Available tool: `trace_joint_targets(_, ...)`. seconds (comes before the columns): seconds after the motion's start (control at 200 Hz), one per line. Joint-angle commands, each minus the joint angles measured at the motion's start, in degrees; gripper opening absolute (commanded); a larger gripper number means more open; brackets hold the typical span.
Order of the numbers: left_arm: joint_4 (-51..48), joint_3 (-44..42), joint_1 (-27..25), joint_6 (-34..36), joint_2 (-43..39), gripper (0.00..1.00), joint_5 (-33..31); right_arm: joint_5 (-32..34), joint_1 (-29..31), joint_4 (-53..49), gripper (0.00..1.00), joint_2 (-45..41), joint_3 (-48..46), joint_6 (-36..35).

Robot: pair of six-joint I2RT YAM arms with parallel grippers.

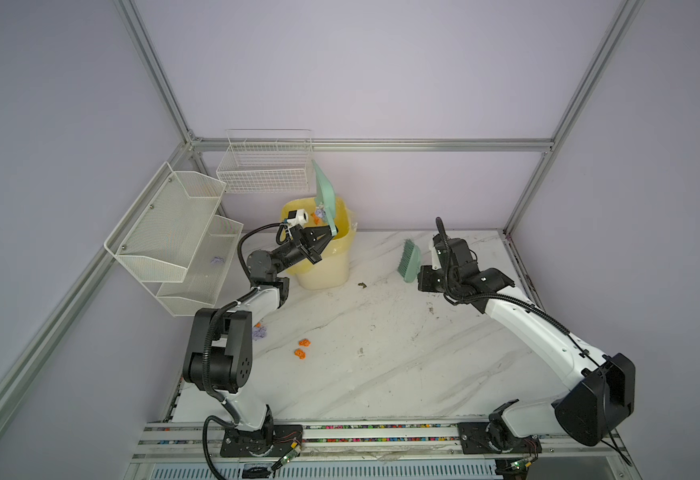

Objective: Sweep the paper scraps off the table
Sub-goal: 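Tip the green dustpan over the yellow bin with the left gripper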

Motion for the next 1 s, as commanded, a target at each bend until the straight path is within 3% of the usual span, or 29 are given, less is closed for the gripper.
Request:
trace_joint_targets(0.0,6.29,-2.34,0.04,-11.19,0.11,0.0,-0.2,0.21,-0.26,1.26,0.0,-0.22,0.46,0.48)
trace_joint_targets(0.26,5.64,3.42,-1.89,-11.01,-2.66,0.0,0.81,0.52,-0.23,1.06,0.0,-0.2,1.14,0.4)
trace_joint_targets(0.38,4.78,-1.33,-0.76,-11.18,-1.08,0.0,1.32,-0.16,-0.22,1.0,0.0,0.87,1.37,0.31)
trace_joint_targets(0.535,-3.02,-2.06,-1.35,-3.76,-4.25,0.0,2.53,-0.19,-0.23,1.08,0.0,0.42,1.34,0.7)
trace_joint_targets(0.63,-21.08,0.17,-1.4,6.72,-9.09,0.0,5.04,0.08,-0.29,1.25,0.0,0.13,1.69,0.59)
trace_joint_targets(0.84,-78.29,12.47,-2.96,49.21,-19.59,0.0,1.58,-1.69,-0.23,2.27,0.0,0.06,2.26,1.21)
trace_joint_targets(0.905,-88.6,15.54,-3.6,56.96,-19.52,0.0,0.34,-1.73,-0.27,2.57,0.0,-0.2,2.0,1.93)
trace_joint_targets(0.995,-95.3,16.86,-4.37,61.42,-20.02,0.0,-0.97,-2.51,-0.24,2.62,0.0,0.1,2.34,2.49)
